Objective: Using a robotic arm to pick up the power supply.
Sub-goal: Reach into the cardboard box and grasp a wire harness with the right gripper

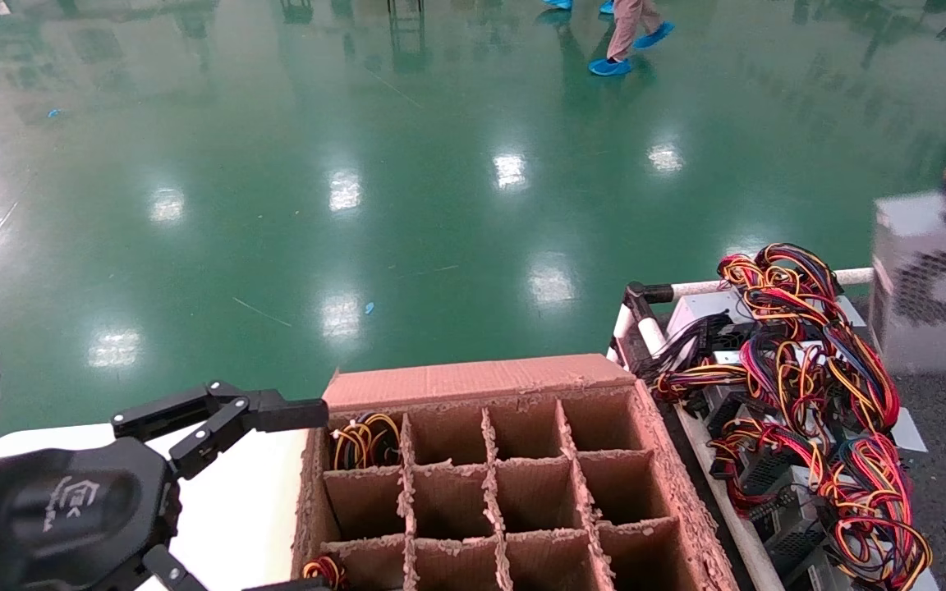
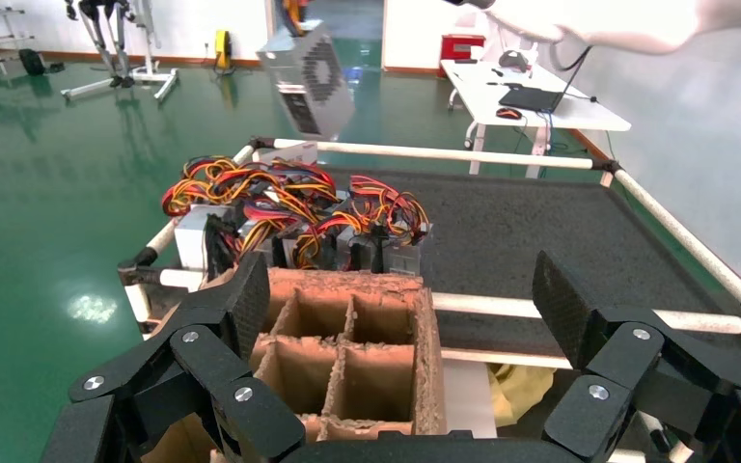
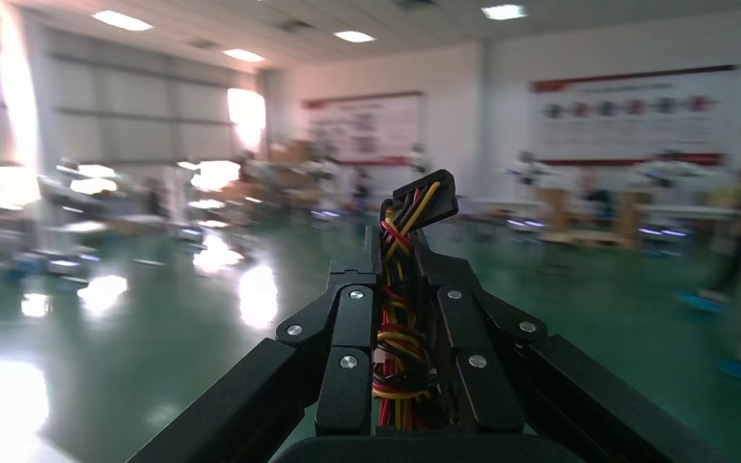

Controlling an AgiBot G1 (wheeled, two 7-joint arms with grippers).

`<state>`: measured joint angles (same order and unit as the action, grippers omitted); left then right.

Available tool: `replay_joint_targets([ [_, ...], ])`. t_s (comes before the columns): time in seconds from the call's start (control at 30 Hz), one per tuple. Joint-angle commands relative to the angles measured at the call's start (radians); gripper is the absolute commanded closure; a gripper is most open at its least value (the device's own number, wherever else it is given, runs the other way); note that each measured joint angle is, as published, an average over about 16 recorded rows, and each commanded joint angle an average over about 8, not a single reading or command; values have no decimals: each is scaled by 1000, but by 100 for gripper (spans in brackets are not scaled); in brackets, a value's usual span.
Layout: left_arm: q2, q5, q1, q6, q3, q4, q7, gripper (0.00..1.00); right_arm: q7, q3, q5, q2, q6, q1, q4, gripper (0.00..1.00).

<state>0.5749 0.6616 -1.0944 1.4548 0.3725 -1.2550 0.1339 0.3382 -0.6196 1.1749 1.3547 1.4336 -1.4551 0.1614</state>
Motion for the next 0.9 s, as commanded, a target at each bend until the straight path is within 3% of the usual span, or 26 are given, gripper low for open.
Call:
replay_joint_targets([
  [0.03, 0, 0, 0, 0, 0, 0, 0, 0, -2, -3, -5, 0, -3, 3, 1, 100],
  [0.57, 0, 0, 0, 0, 0, 0, 0, 0, 3, -24, -40, -7, -21, 19, -15, 100],
  [0.9, 0, 0, 0, 0, 0, 0, 0, 0, 11, 25, -129, -50, 92, 18, -69, 100],
])
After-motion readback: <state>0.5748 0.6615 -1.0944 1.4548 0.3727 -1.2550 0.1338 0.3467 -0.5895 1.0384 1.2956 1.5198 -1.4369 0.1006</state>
